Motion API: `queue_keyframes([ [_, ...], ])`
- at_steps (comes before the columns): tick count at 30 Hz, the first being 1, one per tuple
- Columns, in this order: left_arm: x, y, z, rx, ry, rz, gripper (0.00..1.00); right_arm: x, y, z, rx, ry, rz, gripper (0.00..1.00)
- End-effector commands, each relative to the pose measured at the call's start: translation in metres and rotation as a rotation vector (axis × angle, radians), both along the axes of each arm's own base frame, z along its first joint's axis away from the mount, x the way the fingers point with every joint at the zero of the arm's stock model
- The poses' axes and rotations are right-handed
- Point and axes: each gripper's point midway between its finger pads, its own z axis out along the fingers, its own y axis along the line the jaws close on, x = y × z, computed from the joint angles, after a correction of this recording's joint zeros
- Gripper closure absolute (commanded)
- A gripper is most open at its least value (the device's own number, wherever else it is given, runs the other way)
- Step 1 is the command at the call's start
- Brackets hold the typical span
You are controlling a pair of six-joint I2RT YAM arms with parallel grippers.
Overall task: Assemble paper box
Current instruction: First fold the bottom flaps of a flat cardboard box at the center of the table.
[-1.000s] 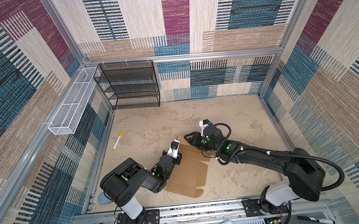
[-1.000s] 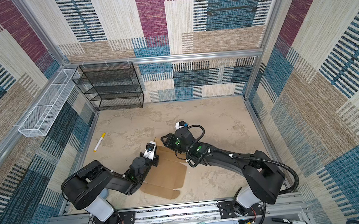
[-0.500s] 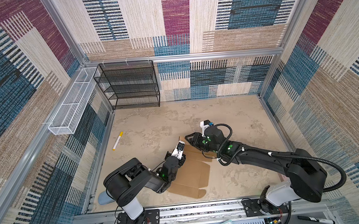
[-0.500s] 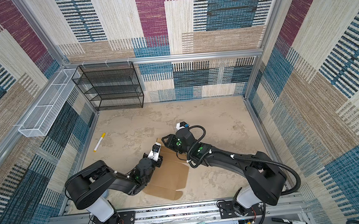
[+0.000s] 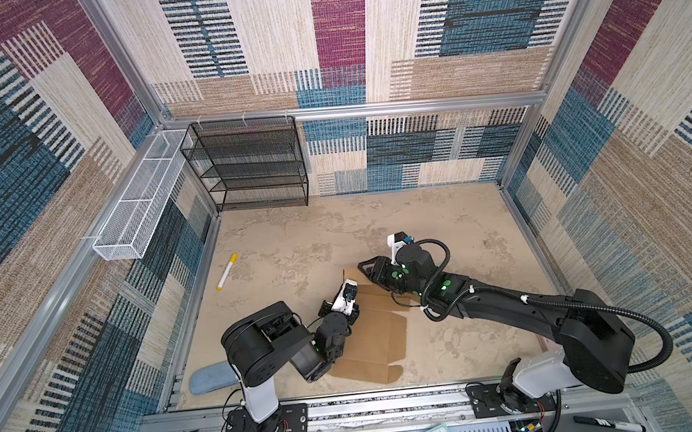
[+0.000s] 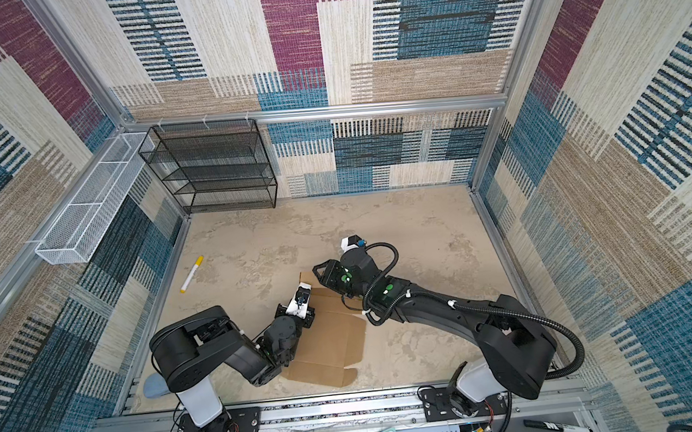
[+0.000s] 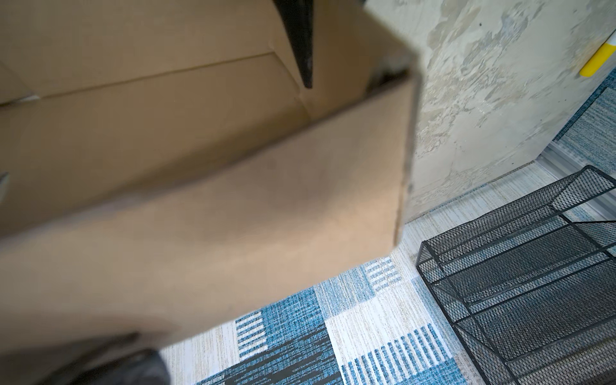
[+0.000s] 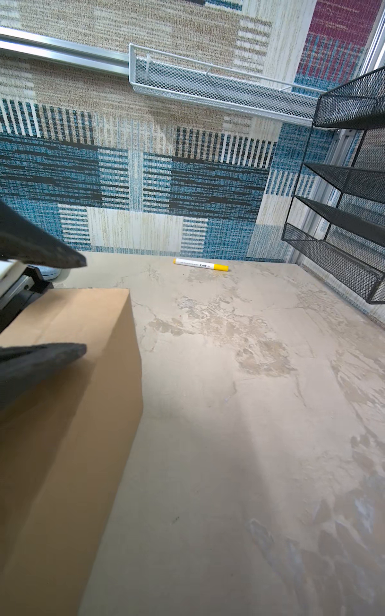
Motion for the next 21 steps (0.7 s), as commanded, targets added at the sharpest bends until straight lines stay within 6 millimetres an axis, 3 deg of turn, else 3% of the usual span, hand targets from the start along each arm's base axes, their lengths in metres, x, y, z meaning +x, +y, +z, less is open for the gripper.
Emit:
queue_keyframes([
  [1,0.0,0.007,0.0,0.092,-0.017,0.039,1.0,0.0,0.001,0.006,0.002,-0.02,0.005,0.6],
  [11,-0.004,0.023,0.001,0.069,-0.019,0.13,1.0,-0.002,0.002,-0.003,-0.014,-0.009,0.025,0.59],
  [16,-0.008,0.034,0.008,0.03,-0.027,0.165,1.0,-0.004,-0.023,-0.005,-0.043,-0.019,-0.036,0.58],
  [21,-0.011,0.038,0.007,0.015,-0.024,0.175,1.0,-0.001,-0.05,0.017,-0.075,-0.07,-0.078,0.57],
])
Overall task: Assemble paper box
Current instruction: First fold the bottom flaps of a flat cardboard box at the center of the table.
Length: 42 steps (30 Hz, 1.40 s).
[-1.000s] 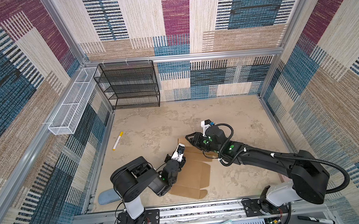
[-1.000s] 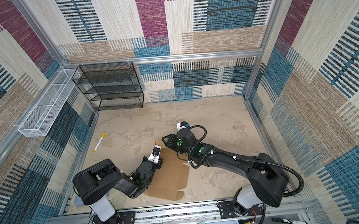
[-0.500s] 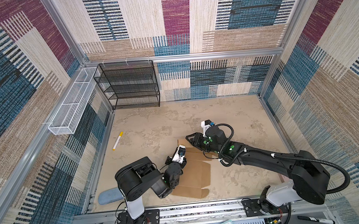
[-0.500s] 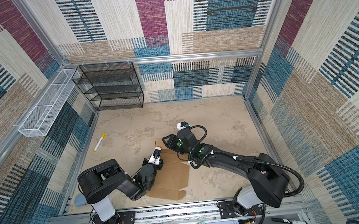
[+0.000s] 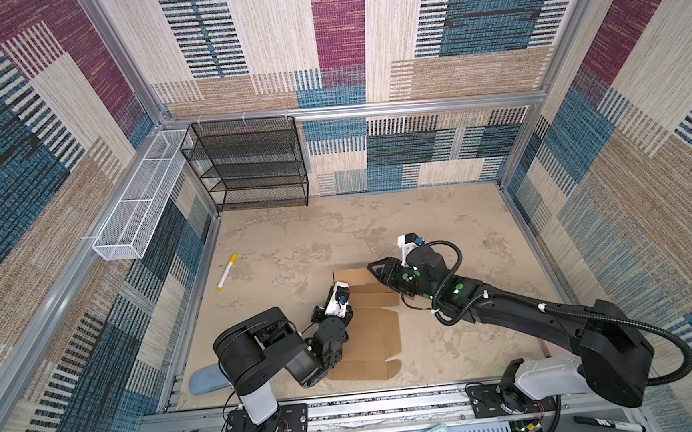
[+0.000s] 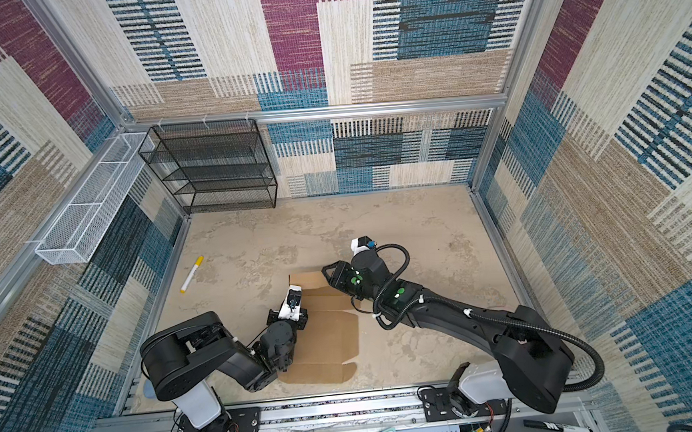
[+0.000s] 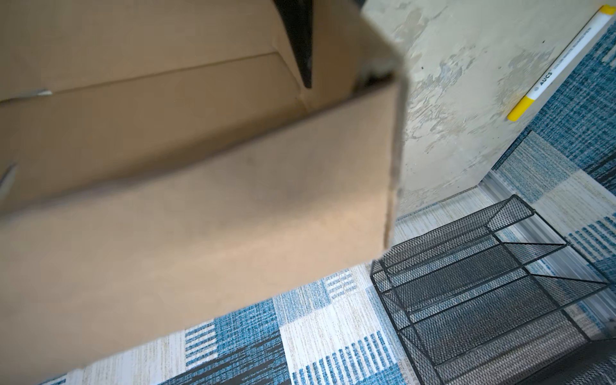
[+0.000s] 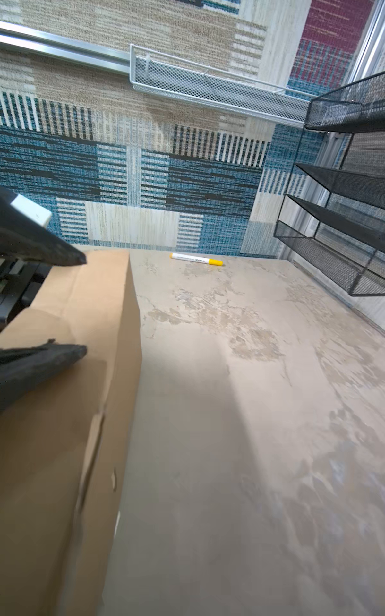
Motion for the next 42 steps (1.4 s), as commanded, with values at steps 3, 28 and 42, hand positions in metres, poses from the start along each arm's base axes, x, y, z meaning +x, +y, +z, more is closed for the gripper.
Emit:
queue_keyframes([
  [3,-0.001,0.008,-0.001,0.013,0.0,0.035,1.0,0.002,-0.034,0.021,-0.101,-0.073,-0.04,0.55],
  [28,-0.006,0.014,-0.003,-0.05,0.009,0.038,1.0,-0.015,-0.011,-0.023,-0.218,-0.01,0.267,0.52],
  [42,-0.009,0.015,-0.003,-0.095,0.016,0.03,1.0,-0.012,0.001,-0.03,-0.161,-0.029,0.277,0.56],
])
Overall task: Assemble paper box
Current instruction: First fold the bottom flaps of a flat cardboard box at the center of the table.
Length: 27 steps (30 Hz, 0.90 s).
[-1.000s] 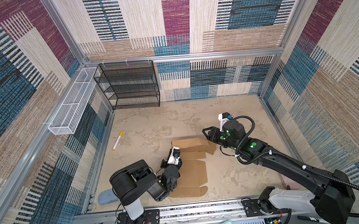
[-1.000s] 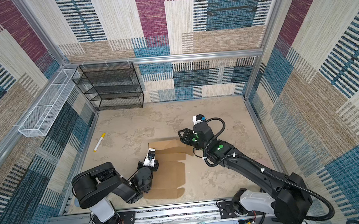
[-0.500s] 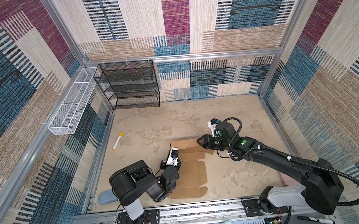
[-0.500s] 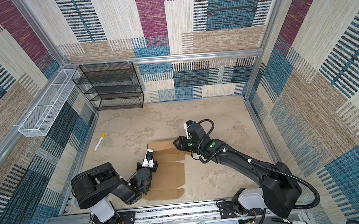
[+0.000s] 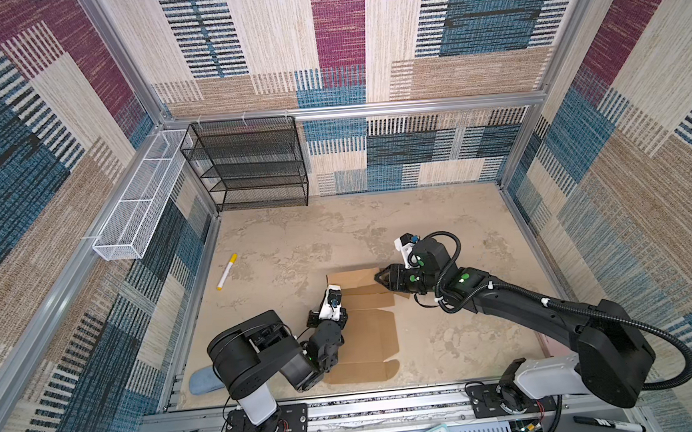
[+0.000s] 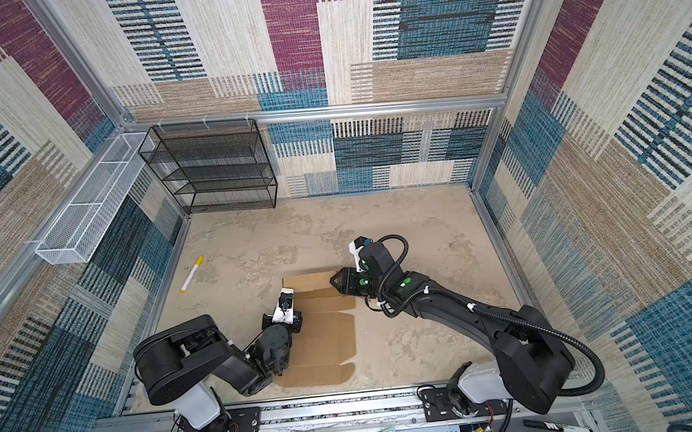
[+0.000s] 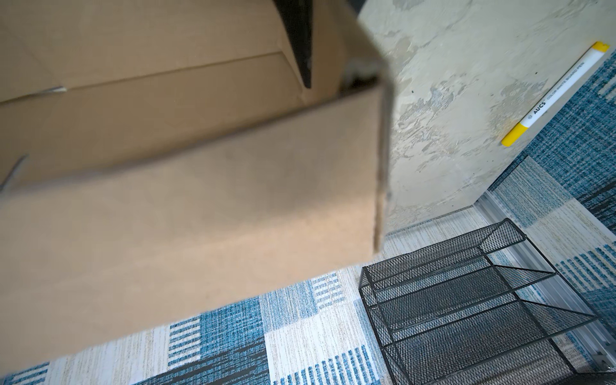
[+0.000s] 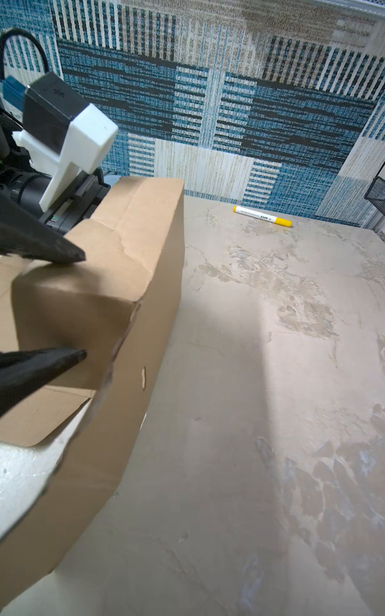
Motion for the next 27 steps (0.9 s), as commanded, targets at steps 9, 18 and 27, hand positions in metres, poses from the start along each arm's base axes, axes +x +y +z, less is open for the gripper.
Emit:
queue_keyframes([
  [9,-0.002,0.0,0.0,-0.053,0.003,-0.009,1.0,0.004,0.013,0.017,0.143,-0.061,0.003,0.62],
  [18,-0.003,0.001,-0.001,-0.068,0.008,-0.011,1.0,-0.001,0.021,0.021,0.231,-0.053,0.028,0.65],
  [27,-0.004,0.002,-0.001,-0.078,0.008,-0.008,1.0,-0.003,0.025,0.013,0.236,-0.032,0.017,0.71],
])
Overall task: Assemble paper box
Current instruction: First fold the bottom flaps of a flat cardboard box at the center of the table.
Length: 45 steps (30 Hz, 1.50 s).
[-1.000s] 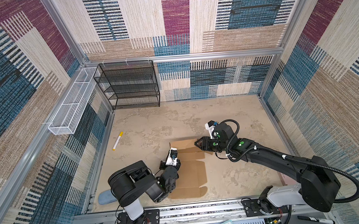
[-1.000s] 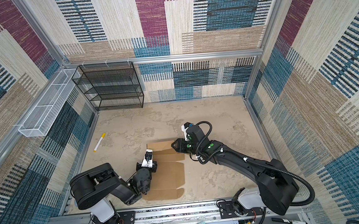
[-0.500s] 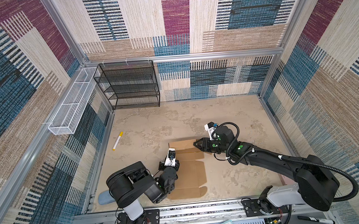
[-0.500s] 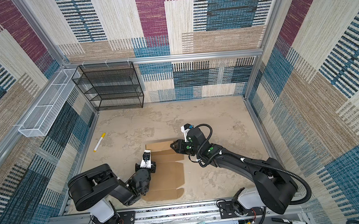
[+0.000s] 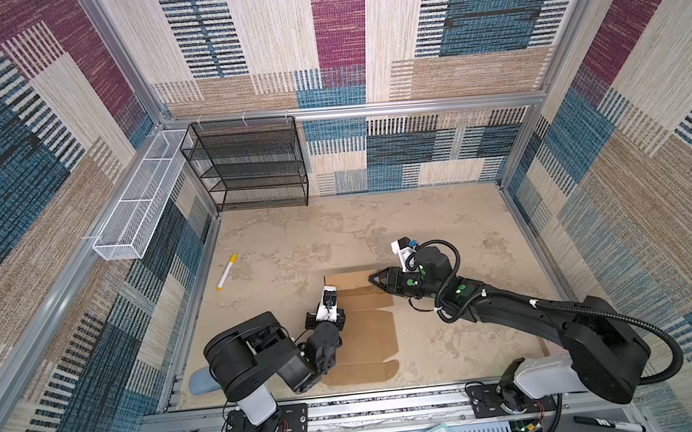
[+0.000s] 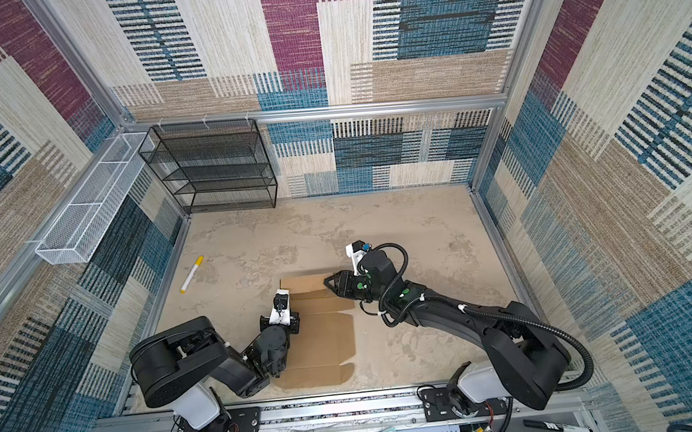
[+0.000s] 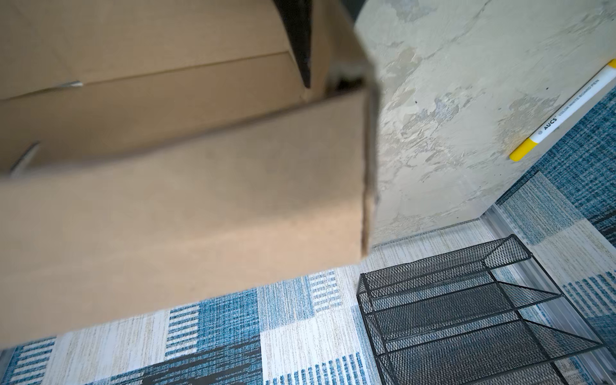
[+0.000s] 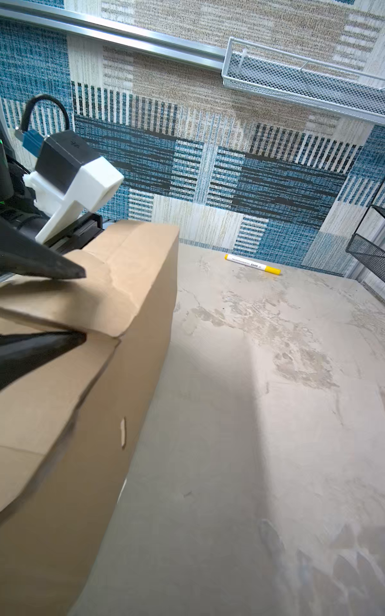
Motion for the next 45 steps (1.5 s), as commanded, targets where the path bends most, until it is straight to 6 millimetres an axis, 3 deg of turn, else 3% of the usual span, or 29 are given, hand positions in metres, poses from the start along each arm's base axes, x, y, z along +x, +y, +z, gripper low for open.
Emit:
queue_keyframes([
  [1,-0.001,-0.001,0.001,-0.018,-0.001,-0.006,1.0,0.002,0.003,0.006,0.035,-0.015,-0.006,0.72],
  [18,-0.001,0.006,0.002,-0.032,-0.005,0.021,1.0,0.001,-0.014,-0.004,0.006,0.003,-0.088,0.81],
  [25,-0.003,0.009,0.005,-0.046,-0.011,0.032,1.0,-0.004,-0.031,-0.011,-0.074,0.006,-0.125,0.57],
  [33,-0.003,0.011,0.006,-0.065,-0.013,0.035,1.0,-0.023,-0.073,-0.035,-0.183,0.021,-0.197,0.51],
  [39,-0.003,0.008,0.004,-0.074,-0.007,0.024,1.0,-0.039,-0.064,-0.063,-0.199,0.073,-0.098,0.52],
  [45,-0.005,0.006,0.004,-0.078,-0.004,0.001,1.0,-0.034,-0.052,-0.077,-0.203,0.069,-0.047,0.52],
])
